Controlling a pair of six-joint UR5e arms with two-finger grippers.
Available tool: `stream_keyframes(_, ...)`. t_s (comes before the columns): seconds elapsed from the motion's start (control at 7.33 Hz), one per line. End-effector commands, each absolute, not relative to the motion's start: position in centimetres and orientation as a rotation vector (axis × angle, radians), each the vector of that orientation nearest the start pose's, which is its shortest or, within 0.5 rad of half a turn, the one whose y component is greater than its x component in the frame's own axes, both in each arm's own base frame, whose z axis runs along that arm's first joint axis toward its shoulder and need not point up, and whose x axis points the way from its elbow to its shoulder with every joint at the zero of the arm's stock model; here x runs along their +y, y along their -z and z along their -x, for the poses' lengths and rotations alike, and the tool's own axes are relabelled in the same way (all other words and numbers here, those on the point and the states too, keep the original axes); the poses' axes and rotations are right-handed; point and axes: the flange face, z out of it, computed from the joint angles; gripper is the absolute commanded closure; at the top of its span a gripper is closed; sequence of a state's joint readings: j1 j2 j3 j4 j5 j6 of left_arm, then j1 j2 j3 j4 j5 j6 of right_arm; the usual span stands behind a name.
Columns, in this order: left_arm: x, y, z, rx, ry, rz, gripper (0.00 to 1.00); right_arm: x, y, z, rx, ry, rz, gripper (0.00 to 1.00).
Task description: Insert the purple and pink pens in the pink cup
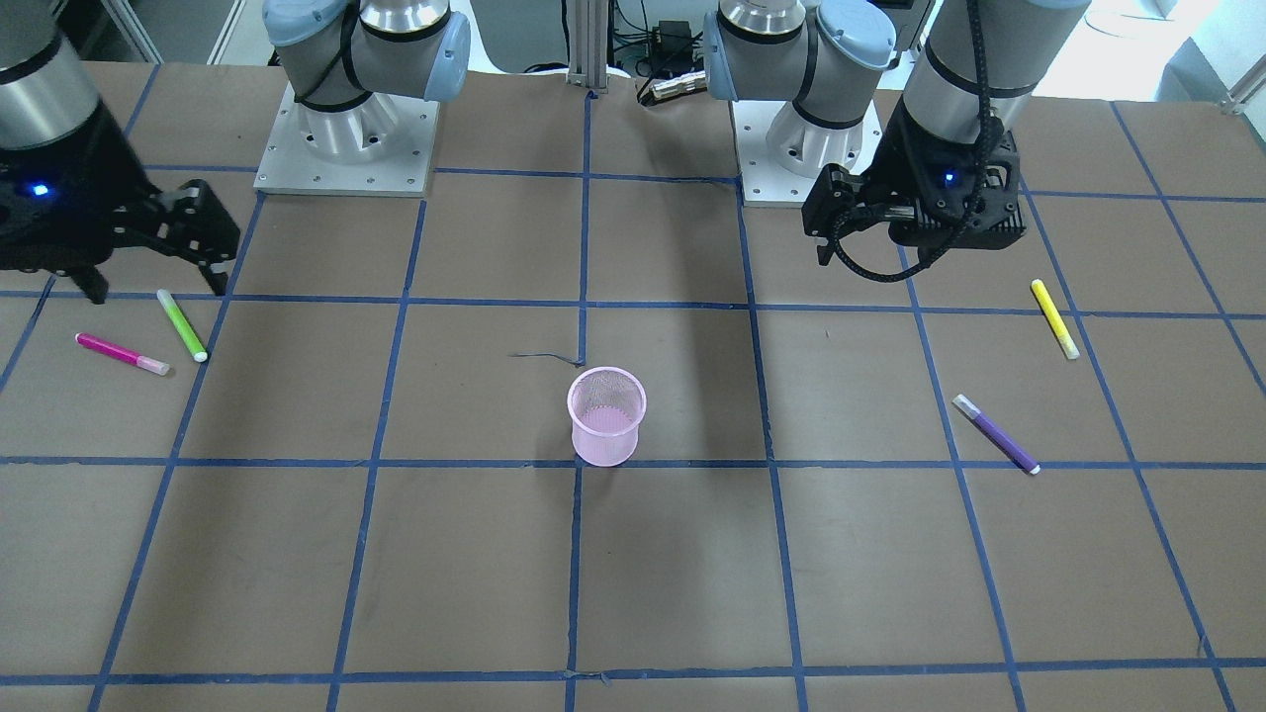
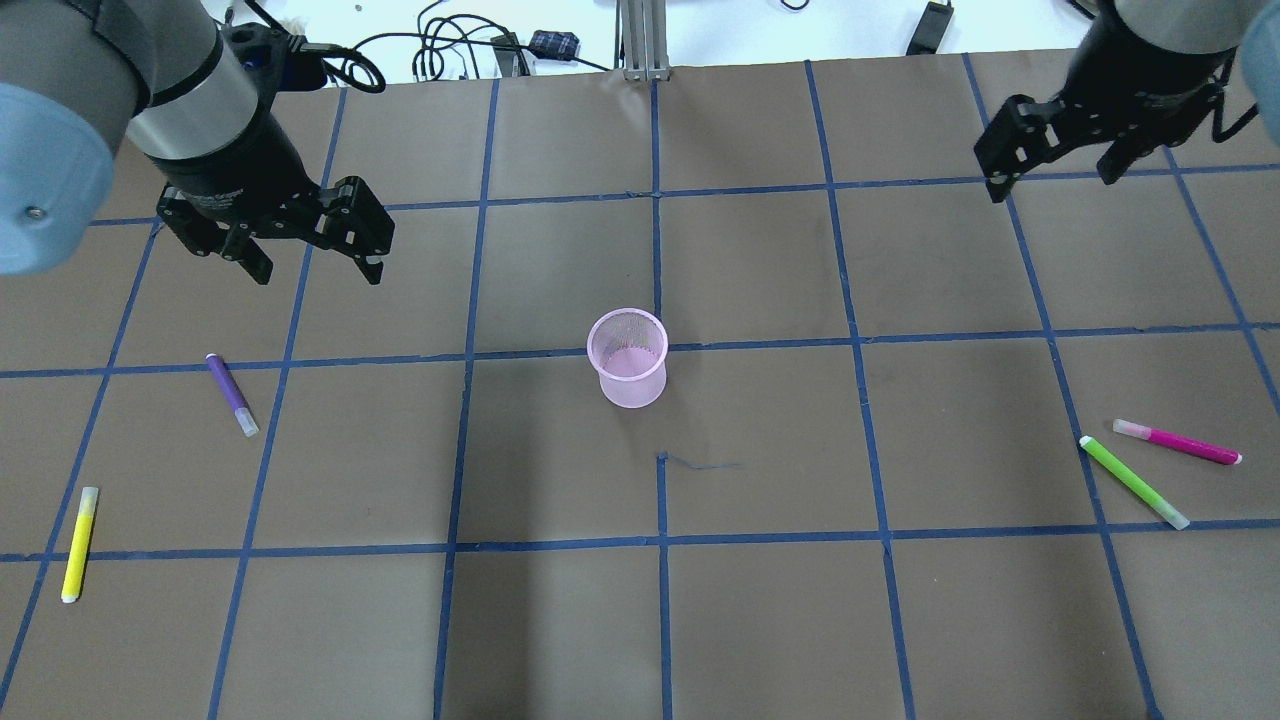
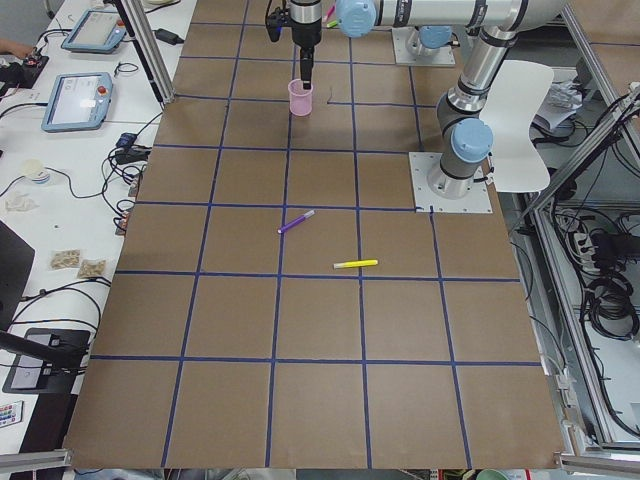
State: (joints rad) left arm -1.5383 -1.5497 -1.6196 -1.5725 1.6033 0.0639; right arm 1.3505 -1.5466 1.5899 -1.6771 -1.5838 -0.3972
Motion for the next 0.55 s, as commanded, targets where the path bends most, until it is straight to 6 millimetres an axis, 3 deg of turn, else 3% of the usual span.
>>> stream_keyframes(0.0, -48.3, -47.1, 11.1, 3.109, -0.05, -0.039, 0.0, -54.1, -42.0, 9.6, 3.052, -0.027, 0.644, 0.0)
stream_keyframes(0.14, -48.5, -47.1, 10.4, 3.111, -0.048, -0.018, 0.0, -55.0, -39.6, 13.1, 2.979, -0.004, 0.839, 0.0)
stream_keyframes(0.41, -49.0, -47.2, 8.0, 3.109, -0.042, 0.061, 0.0, -54.9, -35.9, 19.9, 2.824, -0.011, 1.202, 0.0)
